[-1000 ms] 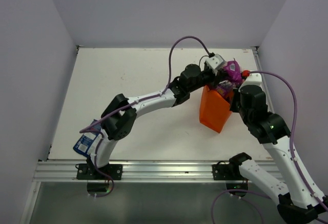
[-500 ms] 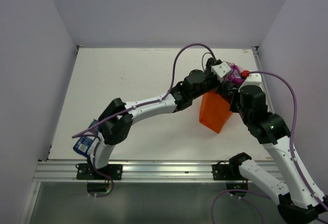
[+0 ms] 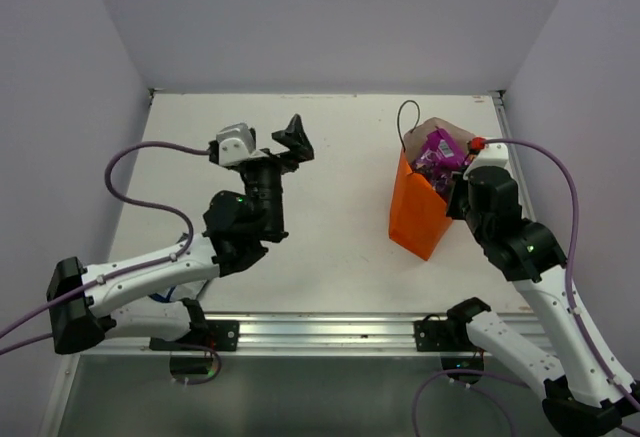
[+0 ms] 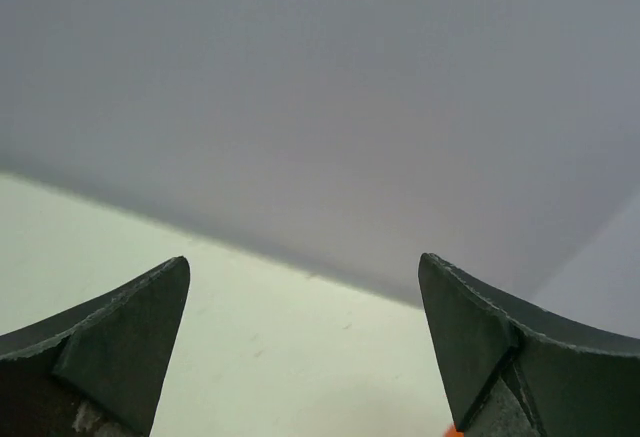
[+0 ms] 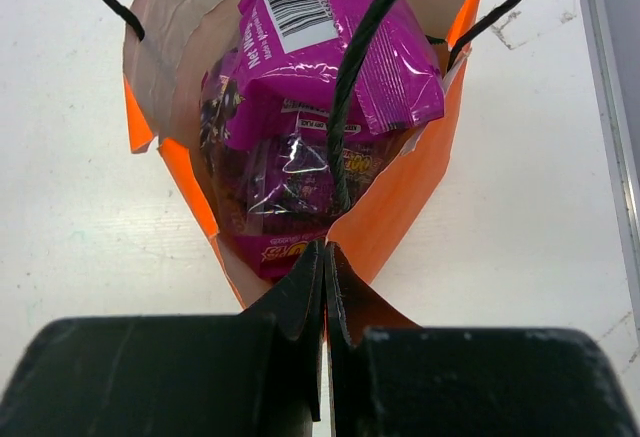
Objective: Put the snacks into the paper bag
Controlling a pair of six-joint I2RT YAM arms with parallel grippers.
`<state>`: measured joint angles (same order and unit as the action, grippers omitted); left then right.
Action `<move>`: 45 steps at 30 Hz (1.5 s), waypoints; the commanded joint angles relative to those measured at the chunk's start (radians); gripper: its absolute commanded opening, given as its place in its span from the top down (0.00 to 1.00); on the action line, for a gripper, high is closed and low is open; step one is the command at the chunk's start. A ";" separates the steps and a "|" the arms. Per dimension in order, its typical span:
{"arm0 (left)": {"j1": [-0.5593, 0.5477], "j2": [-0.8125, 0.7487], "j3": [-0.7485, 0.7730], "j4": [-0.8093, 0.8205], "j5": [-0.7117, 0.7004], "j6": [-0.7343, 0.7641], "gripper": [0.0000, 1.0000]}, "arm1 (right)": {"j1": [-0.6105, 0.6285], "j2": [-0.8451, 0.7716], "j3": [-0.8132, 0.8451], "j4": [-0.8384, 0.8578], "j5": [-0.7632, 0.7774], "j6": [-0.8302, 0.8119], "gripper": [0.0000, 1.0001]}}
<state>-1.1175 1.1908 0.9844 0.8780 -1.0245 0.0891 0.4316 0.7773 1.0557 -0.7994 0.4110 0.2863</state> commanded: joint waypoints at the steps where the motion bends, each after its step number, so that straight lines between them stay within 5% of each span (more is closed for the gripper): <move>1: 0.009 0.082 -0.139 -0.537 -0.665 -0.347 0.00 | 0.004 -0.012 0.004 0.022 -0.026 -0.015 1.00; 2: -0.002 0.085 -0.192 -0.563 -0.666 -0.447 0.00 | 0.004 -0.013 0.004 0.023 -0.029 -0.015 1.00; 3: -0.011 0.096 -0.235 -0.469 -0.668 -0.352 0.00 | 0.004 -0.013 0.004 0.023 -0.032 -0.015 1.00; 5: -0.013 0.110 -0.338 0.100 -0.668 0.081 0.00 | 0.006 -0.018 0.003 0.023 -0.035 -0.015 1.00; 7: 0.001 0.127 -0.472 0.547 -0.669 0.325 0.00 | 0.007 -0.022 0.003 0.023 -0.034 -0.015 1.00; 8: 0.013 0.131 -0.531 0.634 -0.669 0.371 0.00 | 0.007 -0.026 0.001 0.022 -0.032 -0.015 1.00; 14: 0.117 0.064 -0.706 0.720 -0.658 0.400 0.00 | 0.021 -0.038 0.000 0.025 -0.037 -0.013 1.00; 16: 0.174 -0.031 -0.762 0.745 -0.509 0.426 0.00 | 0.025 -0.042 0.000 0.025 -0.037 -0.015 1.00; 18: 0.197 -0.214 -0.748 0.492 -0.345 0.289 0.00 | 0.033 -0.044 0.000 0.023 -0.035 -0.015 1.00; 19: 0.214 -0.282 -0.684 -0.122 -0.078 -0.047 0.00 | 0.038 -0.042 0.000 0.023 -0.032 -0.015 1.00; 22: 0.505 -0.364 -0.564 -0.290 0.286 -0.121 0.00 | 0.042 -0.036 0.000 0.022 -0.028 -0.013 1.00; 27: 0.785 -0.173 -0.258 -0.606 0.353 -0.227 0.00 | 0.044 -0.033 -0.002 0.019 -0.014 -0.013 1.00; 30: 0.993 0.039 -0.107 -1.103 0.450 -0.463 0.00 | 0.042 -0.021 0.003 0.016 -0.001 -0.012 1.00; 32: 1.067 0.076 -0.162 -1.162 0.422 -0.595 0.00 | 0.042 -0.021 0.003 0.016 -0.001 -0.010 1.00; 37: 1.067 -0.147 -0.394 -1.175 0.342 -0.857 0.00 | 0.042 -0.018 0.004 0.020 -0.008 -0.013 1.00; 41: 1.065 -0.308 -0.472 -1.272 0.342 -0.985 0.00 | 0.042 -0.030 0.003 0.022 -0.011 -0.012 1.00; 45: 1.061 -0.307 -0.475 -1.376 0.342 -1.022 0.00 | 0.044 -0.035 0.001 0.022 -0.014 -0.010 1.00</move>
<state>-0.0532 0.8726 0.5041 -0.4004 -0.6659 -0.8173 0.4667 0.7559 1.0485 -0.7994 0.4007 0.2863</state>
